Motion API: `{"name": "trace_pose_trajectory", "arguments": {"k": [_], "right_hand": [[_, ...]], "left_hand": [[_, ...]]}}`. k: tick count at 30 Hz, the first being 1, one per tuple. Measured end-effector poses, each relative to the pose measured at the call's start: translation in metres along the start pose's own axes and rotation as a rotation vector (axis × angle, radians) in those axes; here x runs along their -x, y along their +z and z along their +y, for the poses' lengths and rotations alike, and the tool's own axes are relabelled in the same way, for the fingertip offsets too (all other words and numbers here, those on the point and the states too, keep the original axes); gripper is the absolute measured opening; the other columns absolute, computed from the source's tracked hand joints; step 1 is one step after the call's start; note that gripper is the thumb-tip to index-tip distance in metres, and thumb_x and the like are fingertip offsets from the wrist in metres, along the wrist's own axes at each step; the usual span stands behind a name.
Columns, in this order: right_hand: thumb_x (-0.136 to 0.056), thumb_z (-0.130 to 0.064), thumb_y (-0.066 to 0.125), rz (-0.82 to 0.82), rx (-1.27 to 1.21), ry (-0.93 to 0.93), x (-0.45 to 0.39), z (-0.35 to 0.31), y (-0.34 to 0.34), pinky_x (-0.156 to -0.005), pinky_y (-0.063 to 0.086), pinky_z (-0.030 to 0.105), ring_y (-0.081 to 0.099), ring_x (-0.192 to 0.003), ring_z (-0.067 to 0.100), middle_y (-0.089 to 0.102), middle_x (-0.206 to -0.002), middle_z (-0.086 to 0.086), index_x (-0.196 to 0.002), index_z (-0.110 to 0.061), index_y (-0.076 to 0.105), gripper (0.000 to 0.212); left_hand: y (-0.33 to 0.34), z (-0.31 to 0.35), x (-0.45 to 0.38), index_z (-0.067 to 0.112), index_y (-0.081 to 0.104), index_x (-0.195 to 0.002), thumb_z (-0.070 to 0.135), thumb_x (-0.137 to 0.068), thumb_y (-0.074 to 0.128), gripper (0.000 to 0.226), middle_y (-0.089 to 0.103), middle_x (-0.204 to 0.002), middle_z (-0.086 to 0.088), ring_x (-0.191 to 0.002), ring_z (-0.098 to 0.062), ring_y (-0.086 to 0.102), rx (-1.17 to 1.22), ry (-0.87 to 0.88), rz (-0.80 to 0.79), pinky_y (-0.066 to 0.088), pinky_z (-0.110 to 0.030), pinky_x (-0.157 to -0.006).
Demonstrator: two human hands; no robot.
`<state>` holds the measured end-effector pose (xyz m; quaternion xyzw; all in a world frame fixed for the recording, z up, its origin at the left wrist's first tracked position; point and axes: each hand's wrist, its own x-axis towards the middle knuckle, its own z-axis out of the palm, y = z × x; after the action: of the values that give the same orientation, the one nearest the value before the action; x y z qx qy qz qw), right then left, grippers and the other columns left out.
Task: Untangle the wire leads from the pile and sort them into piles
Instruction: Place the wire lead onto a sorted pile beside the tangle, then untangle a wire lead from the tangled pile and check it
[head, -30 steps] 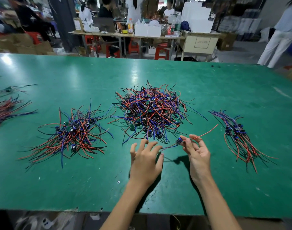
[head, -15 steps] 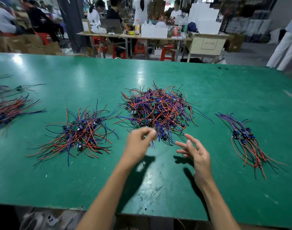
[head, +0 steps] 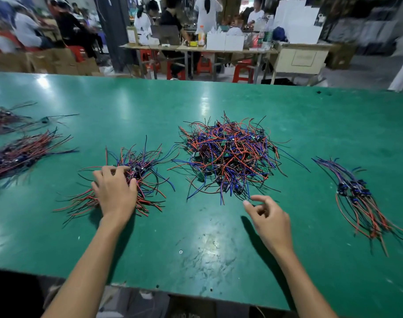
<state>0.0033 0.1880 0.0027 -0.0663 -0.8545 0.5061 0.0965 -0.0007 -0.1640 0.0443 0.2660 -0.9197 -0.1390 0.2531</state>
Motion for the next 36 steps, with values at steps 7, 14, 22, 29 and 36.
{"name": "trace_pose_trajectory", "arguments": {"k": [7,14,22,29,36], "right_hand": [[-0.088,-0.055,0.067,0.084,0.420,-0.075,-0.007,-0.013,0.013,-0.056,0.032,0.023,0.058,-0.068,0.015,0.059,-0.065,-0.015,-0.094,-0.036,0.074,0.021],[-0.096,-0.033,0.066,0.108,0.240,-0.135,0.001,-0.006,0.007,-0.068,0.041,0.027,0.054,-0.076,0.004,0.054,-0.093,-0.013,-0.087,-0.030,0.068,0.009],[-0.100,-0.023,0.062,0.181,-0.273,-0.082,0.007,0.004,-0.008,-0.064,0.047,0.014,0.065,-0.067,0.002,0.070,-0.080,-0.015,-0.089,-0.027,0.067,0.013],[-0.097,-0.035,0.065,0.038,-0.076,-0.127,0.008,0.008,0.000,-0.069,0.055,0.033,0.068,-0.069,0.011,0.070,-0.070,-0.008,-0.089,-0.031,0.068,0.010],[-0.097,-0.039,0.062,0.071,0.078,-0.143,0.012,0.000,0.001,-0.069,0.052,0.035,0.065,-0.070,0.009,0.068,-0.069,-0.014,-0.087,-0.032,0.063,0.013]], "left_hand": [[0.022,0.076,0.065,0.024,0.068,-0.115,0.023,-0.090,0.067,0.025,0.057,-0.120,-0.001,-0.119,-0.020,0.042,0.255,0.433,-0.087,0.025,-0.035,-0.093],[0.049,0.108,0.103,0.019,0.066,-0.127,0.026,-0.101,0.055,0.029,0.063,-0.127,0.001,-0.118,-0.021,0.050,0.262,0.393,-0.234,0.036,-0.035,-0.095],[0.036,0.100,0.111,0.011,0.070,-0.114,-0.002,-0.096,0.059,0.025,0.067,-0.101,-0.007,-0.097,-0.020,0.059,0.558,0.376,-0.306,0.038,-0.017,-0.080],[0.030,0.101,0.118,0.006,0.069,-0.107,0.003,-0.096,0.064,0.012,0.068,-0.093,-0.006,-0.085,-0.021,0.066,0.693,0.662,-0.261,0.057,-0.037,-0.078],[0.031,0.109,0.127,0.000,0.065,-0.092,-0.002,-0.096,0.061,0.006,0.066,-0.089,-0.007,-0.079,-0.025,0.058,0.622,1.156,0.011,0.054,-0.033,-0.075]]}}
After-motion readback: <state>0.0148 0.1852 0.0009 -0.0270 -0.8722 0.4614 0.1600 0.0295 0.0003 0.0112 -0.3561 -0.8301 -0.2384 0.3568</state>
